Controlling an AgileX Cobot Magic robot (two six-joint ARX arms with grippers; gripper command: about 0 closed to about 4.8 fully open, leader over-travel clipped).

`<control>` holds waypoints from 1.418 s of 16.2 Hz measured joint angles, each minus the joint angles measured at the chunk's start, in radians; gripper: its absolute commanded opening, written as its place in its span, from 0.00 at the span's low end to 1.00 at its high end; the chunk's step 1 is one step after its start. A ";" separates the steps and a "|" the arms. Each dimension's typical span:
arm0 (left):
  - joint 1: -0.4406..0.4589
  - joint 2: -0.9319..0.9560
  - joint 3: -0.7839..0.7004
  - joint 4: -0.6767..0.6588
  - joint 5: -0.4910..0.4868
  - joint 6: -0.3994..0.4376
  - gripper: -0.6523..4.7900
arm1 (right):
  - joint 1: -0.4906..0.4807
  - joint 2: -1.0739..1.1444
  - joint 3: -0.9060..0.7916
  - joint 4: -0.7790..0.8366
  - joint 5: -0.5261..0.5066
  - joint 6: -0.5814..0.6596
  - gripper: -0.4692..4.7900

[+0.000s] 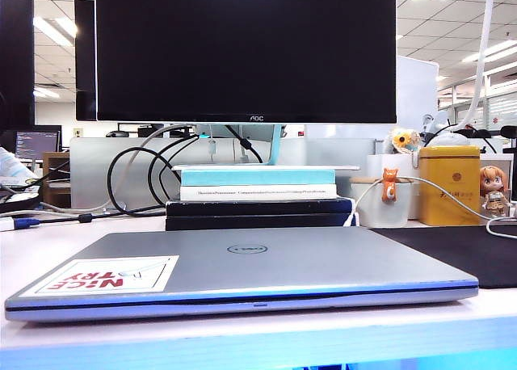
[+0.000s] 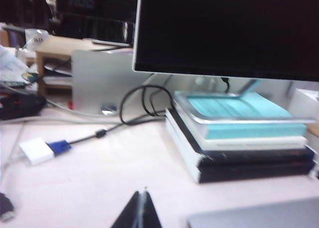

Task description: Close the lid of the gray laptop.

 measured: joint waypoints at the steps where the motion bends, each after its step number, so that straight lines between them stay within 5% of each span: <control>1: 0.000 -0.008 -0.030 0.036 -0.025 0.003 0.11 | 0.000 -0.002 -0.026 -0.009 -0.001 0.015 0.08; 6: 0.000 -0.033 -0.115 0.035 -0.135 0.047 0.11 | 0.000 -0.002 -0.138 -0.019 0.017 0.021 0.08; 15: 0.000 -0.224 -0.155 -0.137 -0.121 0.101 0.11 | 0.000 -0.003 -0.138 -0.146 0.046 -0.069 0.08; 23: 0.000 -0.224 -0.155 -0.145 -0.122 0.093 0.11 | 0.000 -0.003 -0.138 -0.285 0.053 -0.072 0.08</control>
